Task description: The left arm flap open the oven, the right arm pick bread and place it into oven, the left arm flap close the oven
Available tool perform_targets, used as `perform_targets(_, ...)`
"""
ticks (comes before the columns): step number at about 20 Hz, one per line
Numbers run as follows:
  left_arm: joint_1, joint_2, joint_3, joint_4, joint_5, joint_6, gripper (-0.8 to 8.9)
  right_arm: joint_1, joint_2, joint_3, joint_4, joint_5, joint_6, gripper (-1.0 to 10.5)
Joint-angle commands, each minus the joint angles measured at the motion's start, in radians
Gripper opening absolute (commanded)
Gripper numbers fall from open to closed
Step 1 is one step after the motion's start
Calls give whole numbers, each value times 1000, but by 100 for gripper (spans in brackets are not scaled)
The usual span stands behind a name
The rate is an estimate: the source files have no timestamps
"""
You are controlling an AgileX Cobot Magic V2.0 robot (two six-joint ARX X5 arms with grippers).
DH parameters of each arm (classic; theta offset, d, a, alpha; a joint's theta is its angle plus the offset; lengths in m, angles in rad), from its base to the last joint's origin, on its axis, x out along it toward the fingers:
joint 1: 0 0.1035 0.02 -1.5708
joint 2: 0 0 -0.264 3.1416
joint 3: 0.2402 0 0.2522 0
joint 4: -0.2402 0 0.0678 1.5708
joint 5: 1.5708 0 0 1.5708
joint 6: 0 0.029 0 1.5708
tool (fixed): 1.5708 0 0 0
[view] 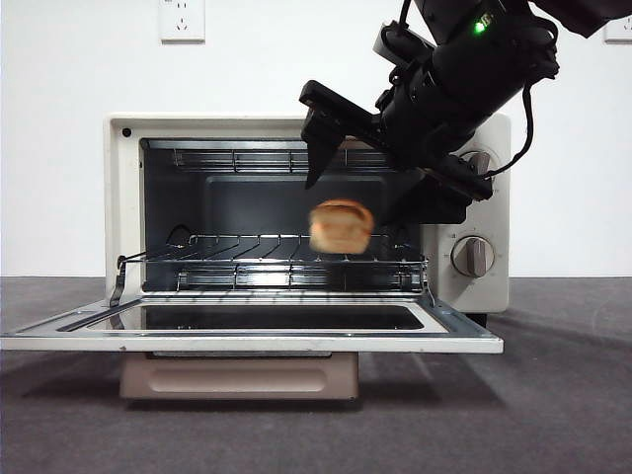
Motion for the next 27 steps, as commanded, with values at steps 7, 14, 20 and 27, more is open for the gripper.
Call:
perform_targets(7,-8,11,19,5,-6,-34,16,23,-48,18,-27,-20,11,456)
perform_targets(14,-8,93,19,8,-13,-121,16,72,-258,18,-306,-74,3,456)
perform_targets(20,1,206,19,67,22,-128,15,87,-472,18,-589,-137,-107,455)
perform_targets(27,153,423,19,175,283,-119,14,84,-772,18,-880,-139,-228,455)
